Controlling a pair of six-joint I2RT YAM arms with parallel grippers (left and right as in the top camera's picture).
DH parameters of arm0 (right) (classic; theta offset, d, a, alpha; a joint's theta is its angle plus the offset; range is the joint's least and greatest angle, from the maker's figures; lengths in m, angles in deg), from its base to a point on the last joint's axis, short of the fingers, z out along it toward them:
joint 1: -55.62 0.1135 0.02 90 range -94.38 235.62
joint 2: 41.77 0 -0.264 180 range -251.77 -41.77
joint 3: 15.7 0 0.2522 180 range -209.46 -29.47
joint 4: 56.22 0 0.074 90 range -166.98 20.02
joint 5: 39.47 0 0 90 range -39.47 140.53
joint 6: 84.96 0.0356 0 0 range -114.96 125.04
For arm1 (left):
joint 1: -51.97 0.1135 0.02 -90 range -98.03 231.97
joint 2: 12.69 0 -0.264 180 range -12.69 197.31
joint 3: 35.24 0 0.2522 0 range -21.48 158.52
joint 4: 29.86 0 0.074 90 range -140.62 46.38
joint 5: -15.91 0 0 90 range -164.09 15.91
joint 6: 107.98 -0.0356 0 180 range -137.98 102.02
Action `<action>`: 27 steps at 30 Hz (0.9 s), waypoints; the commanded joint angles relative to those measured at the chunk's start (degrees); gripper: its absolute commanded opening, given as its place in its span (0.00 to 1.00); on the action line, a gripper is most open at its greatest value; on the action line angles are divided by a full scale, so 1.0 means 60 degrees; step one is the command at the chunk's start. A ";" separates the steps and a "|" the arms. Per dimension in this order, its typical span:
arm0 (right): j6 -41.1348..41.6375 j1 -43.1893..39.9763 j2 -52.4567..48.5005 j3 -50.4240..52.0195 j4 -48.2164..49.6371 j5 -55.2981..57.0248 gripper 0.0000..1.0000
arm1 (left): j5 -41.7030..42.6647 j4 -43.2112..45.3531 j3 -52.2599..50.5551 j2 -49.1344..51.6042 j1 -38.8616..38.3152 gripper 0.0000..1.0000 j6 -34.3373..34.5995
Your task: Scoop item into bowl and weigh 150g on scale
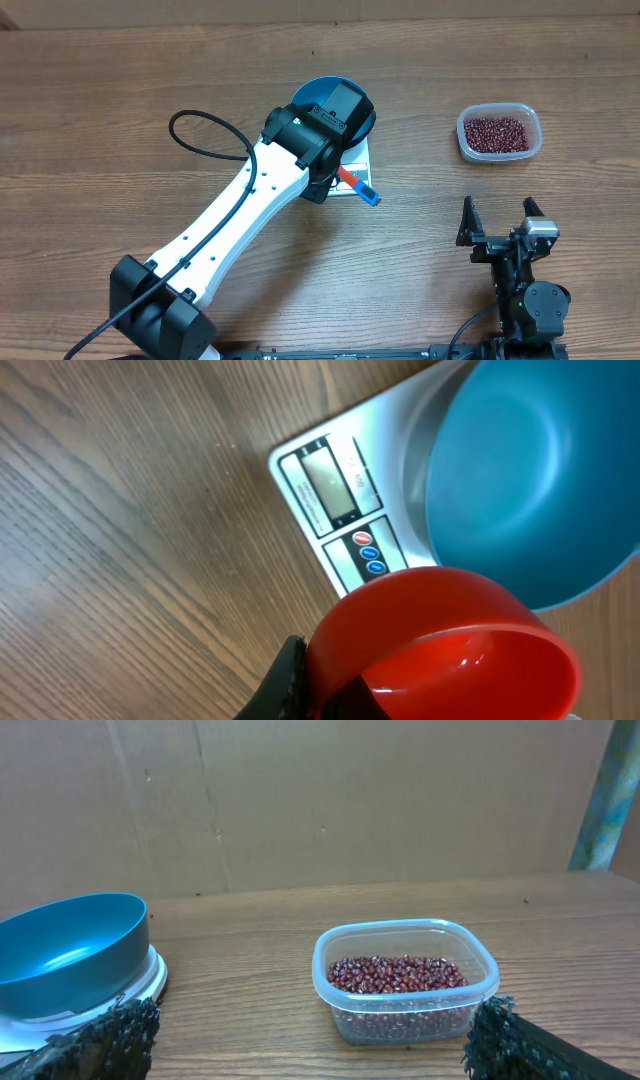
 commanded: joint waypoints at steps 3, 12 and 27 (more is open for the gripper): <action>-0.0044 -0.0029 0.0095 0.0102 0.0055 0.0022 1.00 | 0.0280 0.0149 0.0157 -0.0091 -0.0124 0.04 0.0157; -0.0044 -0.0033 0.0095 0.0102 0.0055 0.0022 1.00 | 0.0306 0.0149 0.0157 -0.0091 -0.0124 0.04 0.0302; 0.6561 -0.0033 0.0095 -0.0284 -0.0178 -0.3548 1.00 | 0.2390 0.0364 0.0157 -0.0095 0.0215 0.04 0.1333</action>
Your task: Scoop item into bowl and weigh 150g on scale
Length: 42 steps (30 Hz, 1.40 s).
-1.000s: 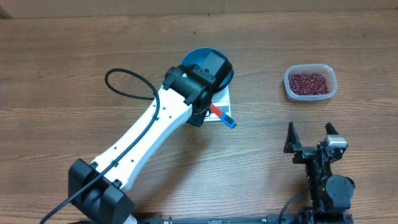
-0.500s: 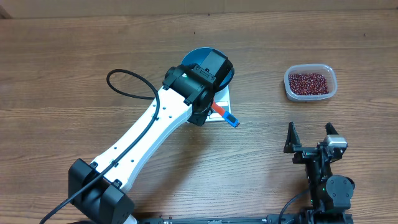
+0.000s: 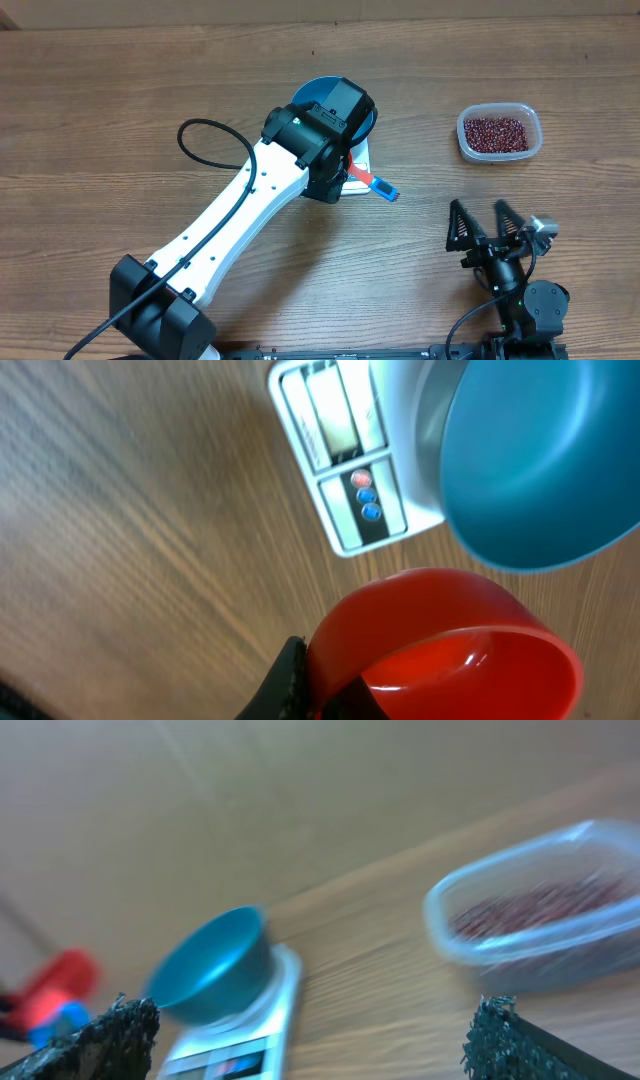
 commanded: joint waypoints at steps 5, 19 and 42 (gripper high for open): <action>0.3978 -0.0044 0.0095 -0.0284 0.0463 -0.2157 1.00 | 0.1351 -0.0015 0.0157 -0.0095 0.0477 0.04 0.0277; 0.5708 -0.0044 -0.0576 -0.1115 0.0586 -0.2958 1.00 | 0.1705 -0.0015 0.0157 -0.0095 0.0852 0.04 0.0033; 0.3909 -0.0076 -1.0695 -0.5085 0.2499 -0.9857 1.00 | 0.1665 0.0076 0.0157 -0.0095 0.0863 0.04 0.0229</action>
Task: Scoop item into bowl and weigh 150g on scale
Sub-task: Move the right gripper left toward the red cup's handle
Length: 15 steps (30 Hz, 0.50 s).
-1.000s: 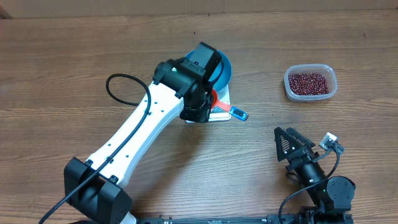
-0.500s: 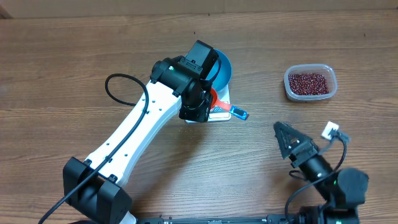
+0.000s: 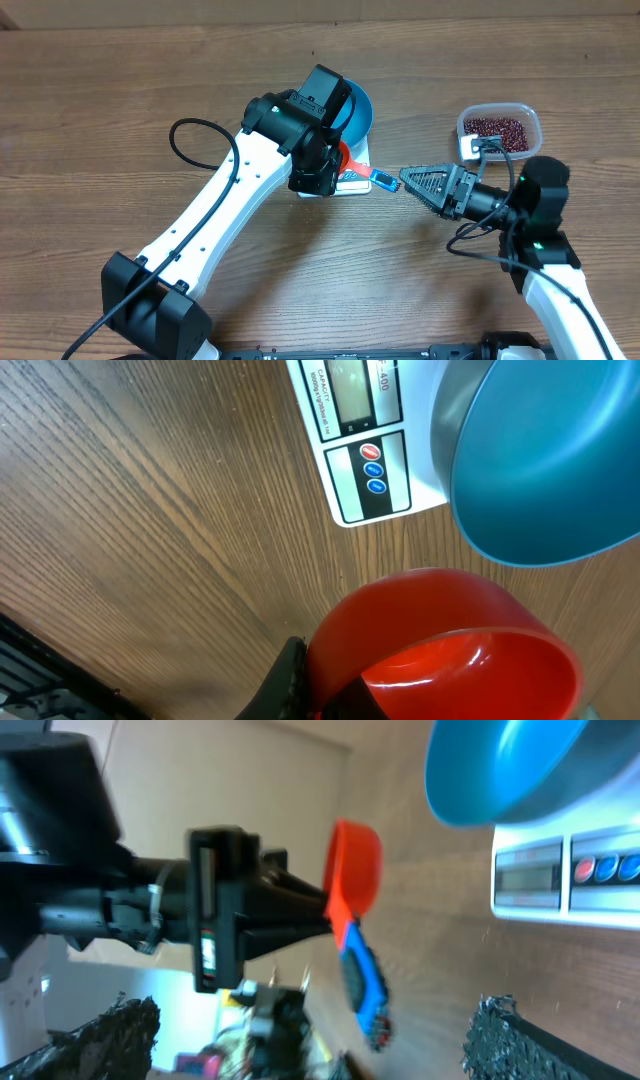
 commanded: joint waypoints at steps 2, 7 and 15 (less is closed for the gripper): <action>-0.0248 -0.0025 -0.0412 -0.0200 0.0171 -0.0809 1.00 | 0.0036 0.0018 0.0157 -0.0095 0.0051 0.04 0.0233; 0.0076 -0.0025 -0.0412 -0.0200 0.0510 -0.0667 1.00 | 0.0040 0.0018 0.0157 -0.0095 0.0044 0.04 0.0794; 0.1566 0.0375 -0.0412 -0.0200 0.0903 -0.0379 1.00 | 0.0554 0.0113 0.0157 -0.0091 -0.0168 0.04 0.1355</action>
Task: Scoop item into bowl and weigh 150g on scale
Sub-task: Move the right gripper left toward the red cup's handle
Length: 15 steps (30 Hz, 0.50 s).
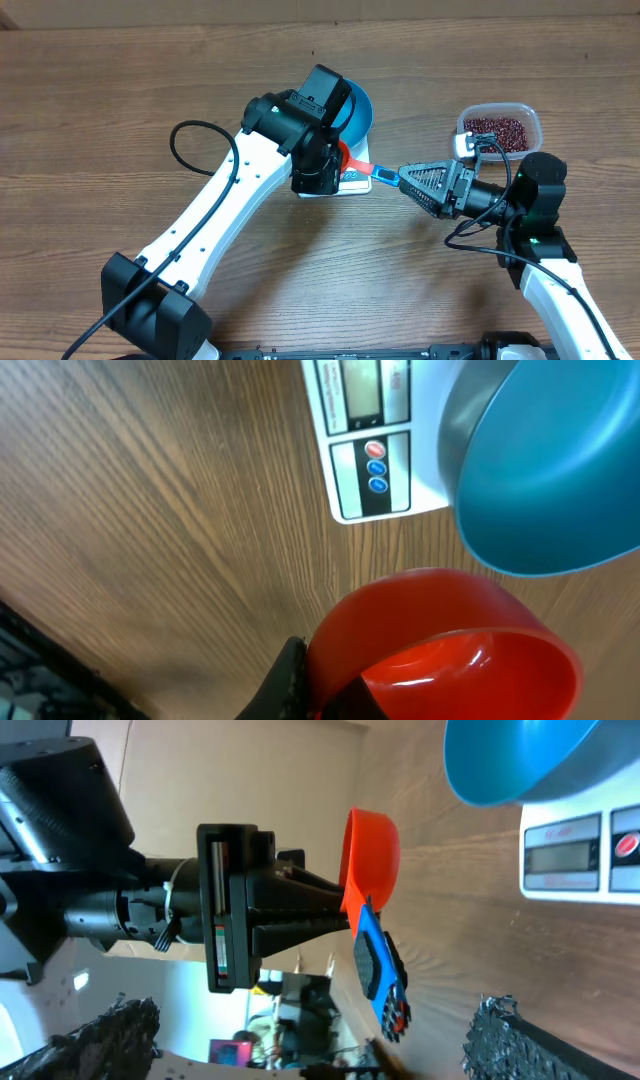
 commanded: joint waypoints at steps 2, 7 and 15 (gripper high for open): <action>0.0561 0.0492 0.0033 -0.0200 0.0095 0.0208 1.00 | 0.0346 0.0189 0.0157 -0.0091 -0.0200 0.04 0.0459; 0.0579 0.0922 0.0033 -0.0200 0.0091 0.0761 1.00 | 0.0357 0.0193 0.0157 -0.0091 -0.0310 0.04 0.0455; 0.0576 0.1169 0.0033 -0.0200 0.0091 0.1290 0.99 | 0.0350 0.0244 0.0157 -0.0091 -0.0612 0.04 0.0455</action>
